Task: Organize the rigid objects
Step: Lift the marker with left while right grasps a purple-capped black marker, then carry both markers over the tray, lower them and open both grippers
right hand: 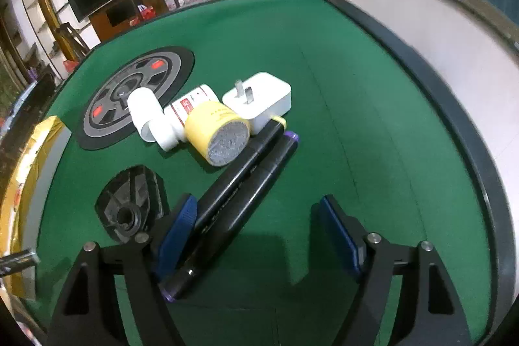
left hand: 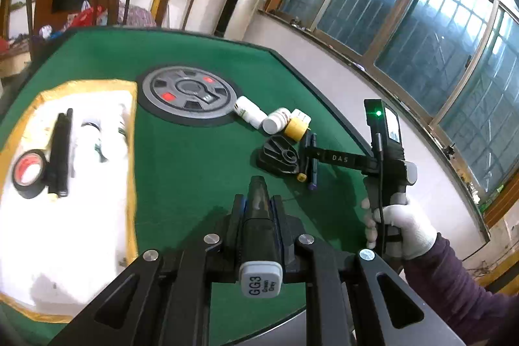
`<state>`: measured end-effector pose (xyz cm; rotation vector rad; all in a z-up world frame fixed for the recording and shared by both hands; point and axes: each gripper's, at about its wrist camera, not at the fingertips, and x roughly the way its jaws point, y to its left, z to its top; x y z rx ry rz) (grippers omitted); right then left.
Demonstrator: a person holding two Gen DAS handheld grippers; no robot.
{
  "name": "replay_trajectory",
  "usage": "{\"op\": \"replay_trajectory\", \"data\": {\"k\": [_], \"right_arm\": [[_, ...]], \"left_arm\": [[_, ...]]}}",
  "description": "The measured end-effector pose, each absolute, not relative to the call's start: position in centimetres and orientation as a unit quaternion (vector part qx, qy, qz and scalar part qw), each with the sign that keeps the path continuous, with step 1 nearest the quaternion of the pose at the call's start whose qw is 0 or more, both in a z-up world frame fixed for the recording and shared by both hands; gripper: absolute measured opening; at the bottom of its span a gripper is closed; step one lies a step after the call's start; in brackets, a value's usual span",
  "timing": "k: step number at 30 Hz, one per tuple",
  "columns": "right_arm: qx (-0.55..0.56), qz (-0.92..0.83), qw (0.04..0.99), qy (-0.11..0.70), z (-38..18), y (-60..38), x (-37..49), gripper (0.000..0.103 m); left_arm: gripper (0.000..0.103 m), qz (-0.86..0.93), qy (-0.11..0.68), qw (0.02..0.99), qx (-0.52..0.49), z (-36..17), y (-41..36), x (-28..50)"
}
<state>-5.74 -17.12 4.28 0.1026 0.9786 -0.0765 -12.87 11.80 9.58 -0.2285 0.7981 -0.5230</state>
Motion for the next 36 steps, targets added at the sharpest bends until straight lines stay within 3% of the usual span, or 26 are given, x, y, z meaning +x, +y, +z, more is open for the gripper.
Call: {"op": "replay_trajectory", "data": {"k": [2, 4, 13, 15, 16, 17, 22, 36], "right_arm": [[0.042, -0.047, 0.879, 0.473, 4.7, -17.2, -6.1, 0.049], [0.046, -0.054, 0.87, 0.487, 4.5, -17.5, -6.5, 0.038], [0.008, -0.077, 0.869, 0.489, 3.7, -16.3, -5.3, 0.04], [0.011, -0.07, 0.87, 0.488, 3.8, -16.1, -5.2, 0.03], [0.019, -0.069, 0.869, 0.49, 3.9, -16.4, -5.4, 0.018], [0.039, -0.061, 0.869, 0.49, 4.0, -17.0, -5.7, 0.017], [0.137, 0.009, 0.88, 0.455, 6.2, -19.0, -8.4, 0.015], [0.159, 0.253, 0.863, 0.406, 13.2, -6.8, -8.9, 0.015]], "left_arm": [[0.014, -0.25, 0.376, 0.886, -0.11, 10.0, 12.4, -13.3], [0.014, -0.25, 0.369, 0.888, -0.113, 10.3, 13.1, -13.7], [0.014, -0.246, 0.362, 0.889, -0.134, 10.3, 14.8, -14.0], [0.014, -0.243, 0.358, 0.891, -0.14, 10.6, 15.6, -14.3], [0.014, -0.24, 0.354, 0.892, -0.143, 10.9, 16.3, -14.5], [0.014, -0.238, 0.35, 0.894, -0.147, 11.2, 17.1, -14.8], [0.014, -0.217, 0.343, 0.898, -0.168, 12.1, 21.6, -16.1], [0.014, -0.166, 0.423, 0.885, -0.104, 11.0, 28.5, -17.1]]}}
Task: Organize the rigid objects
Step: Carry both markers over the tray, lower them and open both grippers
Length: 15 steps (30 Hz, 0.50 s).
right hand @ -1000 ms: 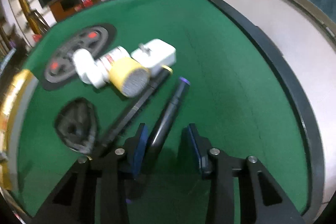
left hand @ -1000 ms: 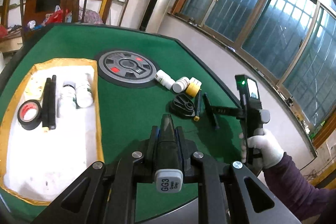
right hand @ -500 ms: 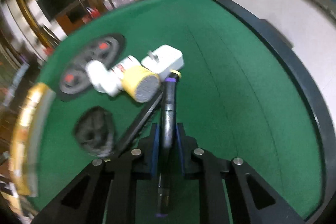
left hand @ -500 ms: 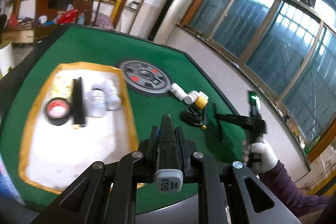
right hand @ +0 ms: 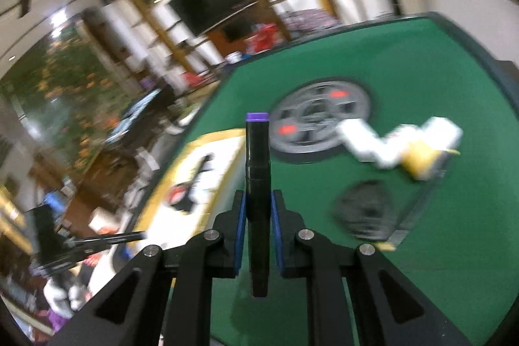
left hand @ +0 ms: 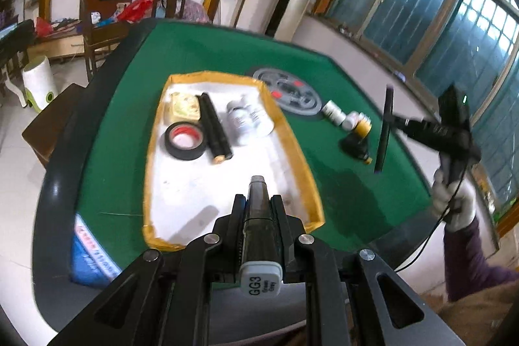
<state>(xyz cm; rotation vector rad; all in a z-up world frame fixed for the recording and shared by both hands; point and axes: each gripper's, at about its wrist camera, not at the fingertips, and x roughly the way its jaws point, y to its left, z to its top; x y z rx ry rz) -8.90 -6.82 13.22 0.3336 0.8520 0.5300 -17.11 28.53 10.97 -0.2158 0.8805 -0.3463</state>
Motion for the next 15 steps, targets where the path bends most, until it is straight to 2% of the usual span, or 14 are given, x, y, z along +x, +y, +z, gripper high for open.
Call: {"op": "replay_trajectory", "data": {"k": [7, 15], "right_arm": [[0.174, 0.361, 0.793, 0.459, 12.1, 2.4, -7.9, 0.015], [0.179, 0.367, 0.754, 0.515, 7.5, 9.6, -5.7, 0.015]], "left_arm": [[0.014, -0.2, 0.507, 0.837, -0.057, 9.0, 28.8, -14.6], [0.014, -0.261, 0.598, 0.758, 0.007, 7.3, 25.5, -10.3]]}}
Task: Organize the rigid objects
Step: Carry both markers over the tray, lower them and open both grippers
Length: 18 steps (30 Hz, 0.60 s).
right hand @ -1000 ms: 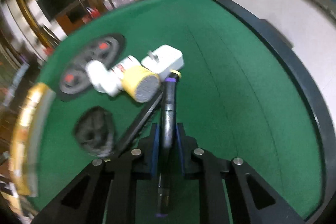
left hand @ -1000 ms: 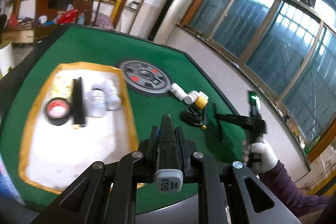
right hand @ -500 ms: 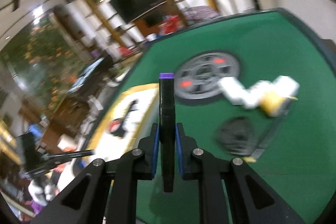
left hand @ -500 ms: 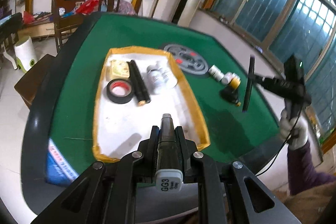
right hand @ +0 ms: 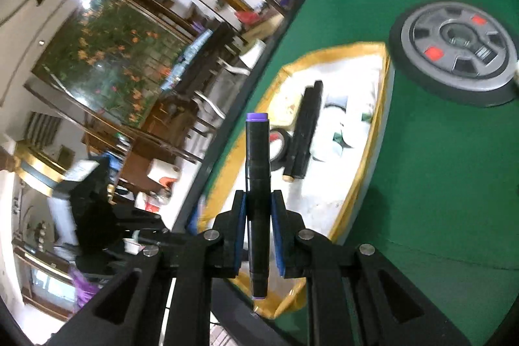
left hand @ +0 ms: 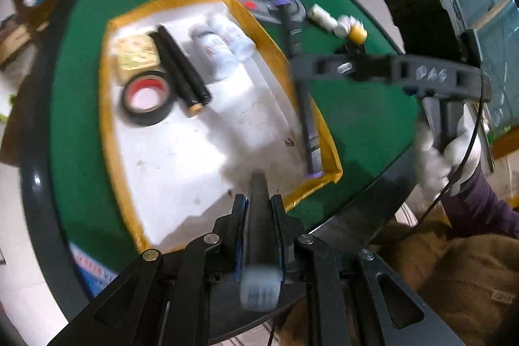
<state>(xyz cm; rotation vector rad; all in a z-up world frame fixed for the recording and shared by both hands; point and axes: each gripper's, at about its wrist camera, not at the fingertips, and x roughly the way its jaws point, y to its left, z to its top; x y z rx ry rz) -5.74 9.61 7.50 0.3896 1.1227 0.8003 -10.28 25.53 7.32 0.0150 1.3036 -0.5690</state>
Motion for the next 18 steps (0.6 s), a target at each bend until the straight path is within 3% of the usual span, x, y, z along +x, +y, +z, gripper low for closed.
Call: {"op": "replay_trajectory", "data": {"k": [6, 16, 18], "right_arm": [[0.134, 0.328, 0.774, 0.525, 5.7, 11.5, -5.8, 0.015], [0.074, 0.286, 0.799, 0.524, 6.1, 11.1, -5.5, 0.015], [0.075, 0.278, 0.799, 0.528, 5.9, 11.1, -5.5, 0.015]], "left_arm": [[0.014, -0.255, 0.641, 0.724, 0.011, 4.3, 23.3, -5.3], [0.015, -0.218, 0.635, 0.741, -0.003, 2.2, 22.5, -4.0], [0.021, -0.184, 0.623, 0.761, 0.005, 2.5, 22.5, -4.8]]}}
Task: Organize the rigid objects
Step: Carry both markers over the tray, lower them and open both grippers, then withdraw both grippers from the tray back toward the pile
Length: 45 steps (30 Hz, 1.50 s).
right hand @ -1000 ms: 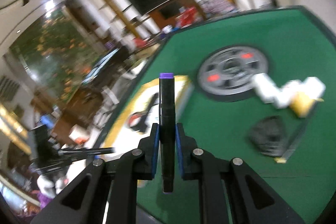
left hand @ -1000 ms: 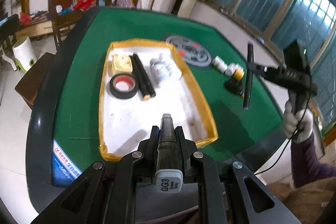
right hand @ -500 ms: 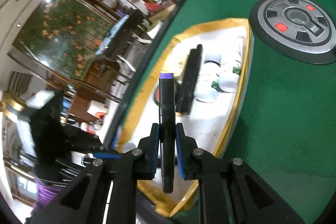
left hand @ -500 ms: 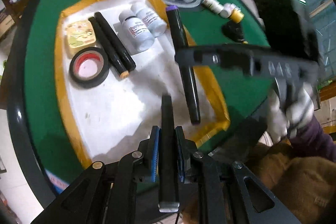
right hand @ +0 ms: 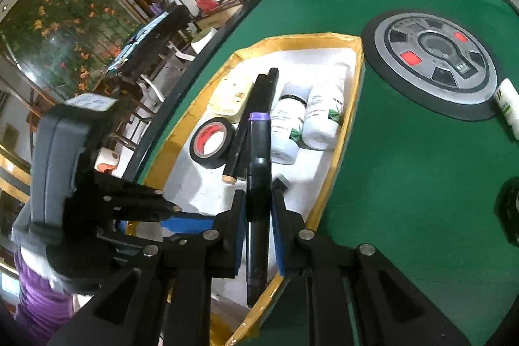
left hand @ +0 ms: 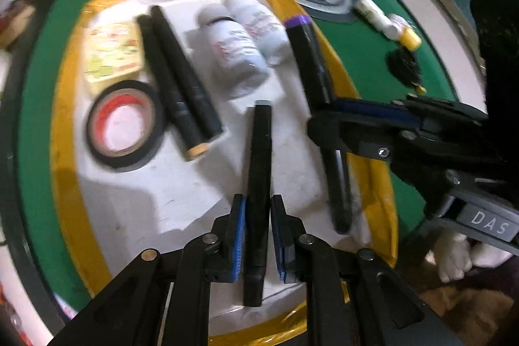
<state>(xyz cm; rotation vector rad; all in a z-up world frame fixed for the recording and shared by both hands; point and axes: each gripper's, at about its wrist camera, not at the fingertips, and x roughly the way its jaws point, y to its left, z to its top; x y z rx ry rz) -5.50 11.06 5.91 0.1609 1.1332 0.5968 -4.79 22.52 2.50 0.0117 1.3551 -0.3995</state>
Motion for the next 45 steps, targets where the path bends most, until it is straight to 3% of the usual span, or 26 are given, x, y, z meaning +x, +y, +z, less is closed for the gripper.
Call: {"op": "replay_trajectory", "data": {"k": [3, 6, 10, 12, 16, 25, 31, 39, 41, 45], "right_arm": [[0.073, 0.259, 0.803, 0.531, 5.7, 11.2, -5.6, 0.015], [0.063, 0.249, 0.809, 0.528, 6.0, 11.4, -5.8, 0.016], [0.05, 0.248, 0.819, 0.515, 6.7, 11.6, -6.3, 0.041], [0.047, 0.249, 0.82, 0.513, 7.1, 11.7, -6.4, 0.045], [0.055, 0.247, 0.834, 0.491, 8.3, 11.1, -6.4, 0.064], [0.113, 0.217, 0.848, 0.47, 9.5, 6.3, -4.7, 0.064], [0.132, 0.189, 0.855, 0.464, 8.8, 2.3, -4.6, 0.065], [0.133, 0.128, 0.878, 0.441, 8.2, -5.3, -6.0, 0.066], [0.14, 0.107, 0.885, 0.432, 8.3, -8.0, -6.7, 0.071], [0.165, 0.06, 0.892, 0.416, 8.1, -13.7, -7.5, 0.074]], "left_arm": [[0.044, -0.166, 0.609, 0.776, -0.008, 3.0, 22.7, -6.1], [0.048, -0.167, 0.597, 0.784, -0.021, 3.6, 23.1, -7.2], [0.06, -0.166, 0.581, 0.796, -0.026, 4.3, 23.4, -8.5], [0.06, -0.171, 0.582, 0.794, -0.038, 4.2, 23.5, -8.8], [0.06, -0.173, 0.58, 0.793, -0.063, 3.5, 23.1, -9.1], [0.063, -0.135, 0.5, 0.851, -0.094, 6.8, 26.2, -12.3], [0.066, 0.015, 0.396, 0.917, 0.038, 8.5, 26.2, -15.6], [0.066, -0.009, 0.426, 0.896, -0.124, 7.1, 29.9, -15.1], [0.066, -0.033, 0.429, 0.887, -0.169, 6.8, 30.1, -15.1], [0.066, -0.047, 0.42, 0.89, -0.173, 7.6, 28.6, -15.3]]}}
